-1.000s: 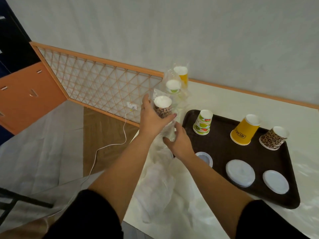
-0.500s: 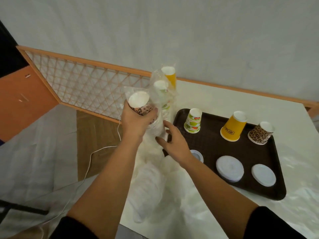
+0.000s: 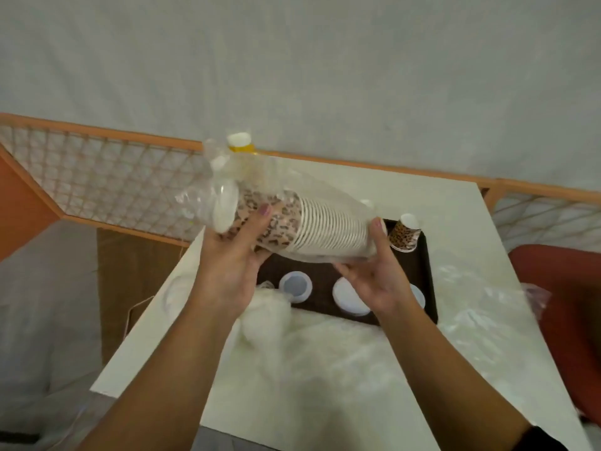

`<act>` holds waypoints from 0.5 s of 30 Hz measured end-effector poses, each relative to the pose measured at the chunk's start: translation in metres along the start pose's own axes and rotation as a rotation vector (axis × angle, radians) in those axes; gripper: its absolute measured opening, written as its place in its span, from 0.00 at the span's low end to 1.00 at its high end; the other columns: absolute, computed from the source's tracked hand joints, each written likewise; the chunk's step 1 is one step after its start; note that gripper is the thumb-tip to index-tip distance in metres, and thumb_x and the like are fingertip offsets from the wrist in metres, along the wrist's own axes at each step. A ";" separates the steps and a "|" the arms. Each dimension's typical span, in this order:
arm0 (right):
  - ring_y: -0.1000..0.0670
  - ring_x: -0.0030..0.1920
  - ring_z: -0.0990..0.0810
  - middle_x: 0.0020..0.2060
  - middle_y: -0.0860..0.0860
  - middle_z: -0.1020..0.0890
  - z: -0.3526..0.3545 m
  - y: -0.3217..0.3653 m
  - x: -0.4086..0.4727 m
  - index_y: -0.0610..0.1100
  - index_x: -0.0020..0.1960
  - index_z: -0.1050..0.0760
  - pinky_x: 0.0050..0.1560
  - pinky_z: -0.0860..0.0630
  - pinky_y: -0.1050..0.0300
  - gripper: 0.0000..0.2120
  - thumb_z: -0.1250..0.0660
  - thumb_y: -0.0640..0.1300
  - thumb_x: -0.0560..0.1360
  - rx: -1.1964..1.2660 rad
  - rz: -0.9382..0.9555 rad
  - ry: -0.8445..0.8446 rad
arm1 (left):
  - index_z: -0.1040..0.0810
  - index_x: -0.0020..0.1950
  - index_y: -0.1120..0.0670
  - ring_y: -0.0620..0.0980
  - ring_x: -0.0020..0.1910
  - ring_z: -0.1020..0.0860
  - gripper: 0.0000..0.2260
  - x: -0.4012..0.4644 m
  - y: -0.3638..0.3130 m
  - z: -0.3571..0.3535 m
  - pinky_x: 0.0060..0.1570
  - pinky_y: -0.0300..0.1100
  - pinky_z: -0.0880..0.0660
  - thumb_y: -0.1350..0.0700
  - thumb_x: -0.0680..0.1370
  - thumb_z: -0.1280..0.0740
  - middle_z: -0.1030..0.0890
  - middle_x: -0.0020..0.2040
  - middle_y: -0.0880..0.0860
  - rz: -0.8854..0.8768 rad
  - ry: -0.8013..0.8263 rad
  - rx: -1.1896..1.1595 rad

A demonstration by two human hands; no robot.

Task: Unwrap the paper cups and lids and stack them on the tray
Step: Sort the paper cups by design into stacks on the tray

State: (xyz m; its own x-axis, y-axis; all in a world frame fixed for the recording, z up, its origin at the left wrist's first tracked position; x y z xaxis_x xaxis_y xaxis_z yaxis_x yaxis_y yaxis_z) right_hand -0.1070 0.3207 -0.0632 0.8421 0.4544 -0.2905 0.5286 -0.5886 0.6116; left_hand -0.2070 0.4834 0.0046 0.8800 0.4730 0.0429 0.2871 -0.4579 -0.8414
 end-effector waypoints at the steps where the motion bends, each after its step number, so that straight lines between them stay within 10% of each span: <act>1: 0.45 0.57 0.20 0.62 0.43 0.22 0.012 0.014 -0.007 0.43 0.66 0.30 0.50 0.19 0.49 0.28 0.33 0.52 0.68 -0.034 0.062 -0.014 | 0.18 0.55 0.47 0.50 0.53 0.18 0.17 -0.005 0.013 -0.001 0.50 0.51 0.20 0.59 0.67 0.26 0.16 0.52 0.51 0.027 0.042 0.013; 6: 0.42 0.60 0.22 0.61 0.42 0.23 0.056 0.076 -0.049 0.44 0.69 0.34 0.58 0.24 0.41 0.47 0.20 0.58 0.56 -0.444 0.359 -0.079 | 0.29 0.64 0.47 0.52 0.56 0.20 0.39 -0.025 0.076 0.014 0.43 0.47 0.19 0.56 0.56 0.18 0.22 0.61 0.52 0.219 0.015 0.077; 12: 0.51 0.59 0.23 0.58 0.57 0.24 0.067 0.089 -0.084 0.56 0.63 0.30 0.53 0.20 0.51 0.35 0.24 0.54 0.58 -0.942 0.561 -0.066 | 0.33 0.60 0.46 0.43 0.57 0.26 0.25 -0.055 0.134 0.008 0.47 0.25 0.30 0.62 0.69 0.26 0.27 0.54 0.40 0.236 0.336 0.803; 15: 0.58 0.61 0.27 0.60 0.63 0.26 0.063 0.081 -0.091 0.60 0.64 0.32 0.57 0.24 0.60 0.35 0.23 0.57 0.60 -1.237 0.660 -0.038 | 0.37 0.66 0.46 0.40 0.59 0.28 0.37 -0.057 0.159 0.003 0.51 0.21 0.33 0.56 0.64 0.21 0.29 0.59 0.38 0.249 0.429 0.945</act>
State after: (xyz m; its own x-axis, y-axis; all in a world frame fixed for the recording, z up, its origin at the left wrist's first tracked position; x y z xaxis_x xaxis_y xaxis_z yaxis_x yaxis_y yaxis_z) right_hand -0.1341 0.1898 -0.0341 0.9079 0.2988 0.2941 -0.3795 0.2878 0.8793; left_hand -0.2127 0.3862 -0.1333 0.9860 0.0574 -0.1564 -0.1666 0.3514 -0.9213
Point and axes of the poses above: each hand's wrist, its own x-axis towards the middle knuckle, its own z-axis out of the back of the hand, y = z × x, the point moved 1 cm from there along x, towards the middle knuckle
